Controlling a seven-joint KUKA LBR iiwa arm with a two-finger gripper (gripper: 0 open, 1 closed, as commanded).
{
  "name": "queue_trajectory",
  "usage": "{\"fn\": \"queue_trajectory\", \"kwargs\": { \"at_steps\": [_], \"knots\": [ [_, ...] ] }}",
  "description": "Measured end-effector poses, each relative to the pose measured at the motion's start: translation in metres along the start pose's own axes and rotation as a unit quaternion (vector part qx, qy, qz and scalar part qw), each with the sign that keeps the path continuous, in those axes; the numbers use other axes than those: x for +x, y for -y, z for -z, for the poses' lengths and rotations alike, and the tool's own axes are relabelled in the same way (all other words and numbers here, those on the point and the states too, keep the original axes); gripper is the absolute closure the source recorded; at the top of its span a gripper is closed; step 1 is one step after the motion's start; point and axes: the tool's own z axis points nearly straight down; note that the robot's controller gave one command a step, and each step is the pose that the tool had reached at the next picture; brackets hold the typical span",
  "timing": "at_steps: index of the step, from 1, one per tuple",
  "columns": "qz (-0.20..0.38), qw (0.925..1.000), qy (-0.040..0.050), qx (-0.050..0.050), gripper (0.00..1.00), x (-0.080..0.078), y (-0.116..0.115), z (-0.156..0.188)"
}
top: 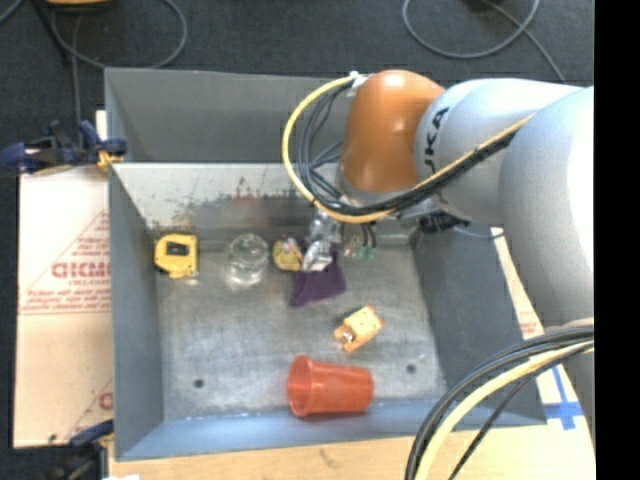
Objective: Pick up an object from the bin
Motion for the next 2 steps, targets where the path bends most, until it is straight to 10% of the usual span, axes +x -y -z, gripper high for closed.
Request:
{"fn": "queue_trajectory", "kwargs": {
  "at_steps": [1,2],
  "knots": [
    [0.004,1.0,-0.0008,0.001,1.0,0.002,0.004,0.063],
    [0.01,0.9999,0.0015,0.001,1.0,-0.002,-0.002,0.016]
  ]
}}
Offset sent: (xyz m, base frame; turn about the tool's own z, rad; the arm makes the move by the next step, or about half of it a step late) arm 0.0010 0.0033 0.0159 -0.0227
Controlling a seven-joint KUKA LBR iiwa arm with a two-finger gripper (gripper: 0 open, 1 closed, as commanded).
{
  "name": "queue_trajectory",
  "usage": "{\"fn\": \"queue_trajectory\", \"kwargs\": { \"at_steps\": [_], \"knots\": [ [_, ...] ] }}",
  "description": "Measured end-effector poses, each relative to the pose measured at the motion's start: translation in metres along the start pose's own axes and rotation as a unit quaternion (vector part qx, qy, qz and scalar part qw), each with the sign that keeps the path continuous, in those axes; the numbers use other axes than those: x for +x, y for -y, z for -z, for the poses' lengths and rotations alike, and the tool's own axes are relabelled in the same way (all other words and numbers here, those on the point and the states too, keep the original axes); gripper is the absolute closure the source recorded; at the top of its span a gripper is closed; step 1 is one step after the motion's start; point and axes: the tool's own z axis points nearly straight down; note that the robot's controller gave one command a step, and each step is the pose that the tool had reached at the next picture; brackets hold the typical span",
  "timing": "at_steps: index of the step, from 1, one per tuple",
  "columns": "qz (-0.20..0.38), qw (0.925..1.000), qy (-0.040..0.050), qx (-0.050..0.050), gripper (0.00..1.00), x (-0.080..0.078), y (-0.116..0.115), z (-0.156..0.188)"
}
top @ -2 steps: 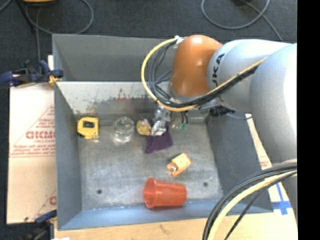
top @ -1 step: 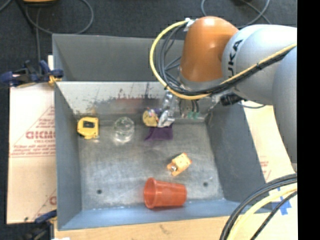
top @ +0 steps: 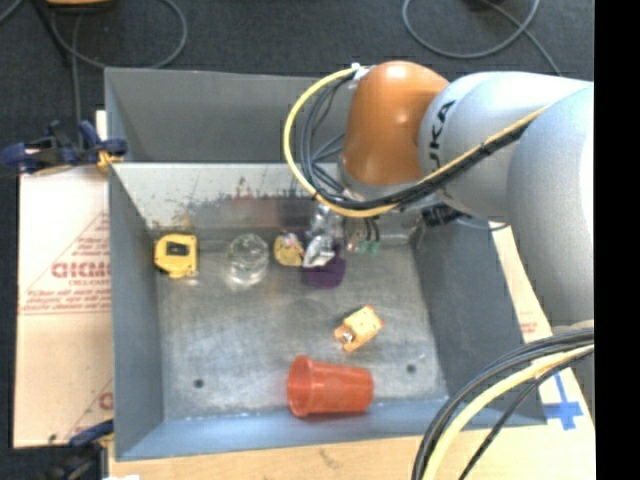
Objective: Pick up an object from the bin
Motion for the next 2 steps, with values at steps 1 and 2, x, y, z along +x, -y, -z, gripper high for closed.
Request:
{"fn": "queue_trajectory", "kwargs": {
  "at_steps": [1,2],
  "knots": [
    [0.0,1.0,0.0001,0.0,1.0,0.0,0.0,0.0],
    [0.004,1.0,-0.0039,0.001,1.0,0.001,0.005,0.041]
  ]
}}
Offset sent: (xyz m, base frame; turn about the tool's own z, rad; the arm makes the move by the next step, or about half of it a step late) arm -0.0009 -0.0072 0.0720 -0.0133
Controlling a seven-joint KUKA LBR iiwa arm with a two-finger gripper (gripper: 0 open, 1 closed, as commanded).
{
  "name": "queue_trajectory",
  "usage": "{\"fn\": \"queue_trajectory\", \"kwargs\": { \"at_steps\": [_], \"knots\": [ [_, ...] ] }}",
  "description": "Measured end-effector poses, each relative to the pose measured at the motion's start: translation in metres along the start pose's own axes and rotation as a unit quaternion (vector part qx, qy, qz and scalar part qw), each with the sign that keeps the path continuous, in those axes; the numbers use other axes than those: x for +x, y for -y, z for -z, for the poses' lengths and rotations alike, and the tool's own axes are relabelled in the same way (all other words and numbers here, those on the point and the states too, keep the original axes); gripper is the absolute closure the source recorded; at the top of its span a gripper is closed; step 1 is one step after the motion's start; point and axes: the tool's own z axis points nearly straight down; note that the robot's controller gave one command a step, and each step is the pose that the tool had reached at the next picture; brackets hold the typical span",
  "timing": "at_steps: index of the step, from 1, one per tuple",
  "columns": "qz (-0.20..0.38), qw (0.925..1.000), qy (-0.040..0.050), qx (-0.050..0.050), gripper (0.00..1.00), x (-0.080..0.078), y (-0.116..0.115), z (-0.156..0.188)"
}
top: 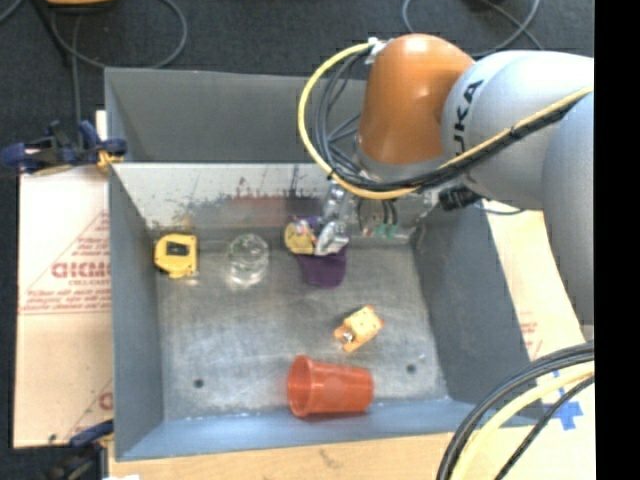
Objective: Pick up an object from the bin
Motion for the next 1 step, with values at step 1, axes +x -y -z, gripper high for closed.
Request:
{"fn": "queue_trajectory", "kwargs": {
  "at_steps": [1],
  "knots": [
    [0.007,1.0,0.006,-0.001,1.0,-0.0103,-0.0147,0.0358]
  ]
}}
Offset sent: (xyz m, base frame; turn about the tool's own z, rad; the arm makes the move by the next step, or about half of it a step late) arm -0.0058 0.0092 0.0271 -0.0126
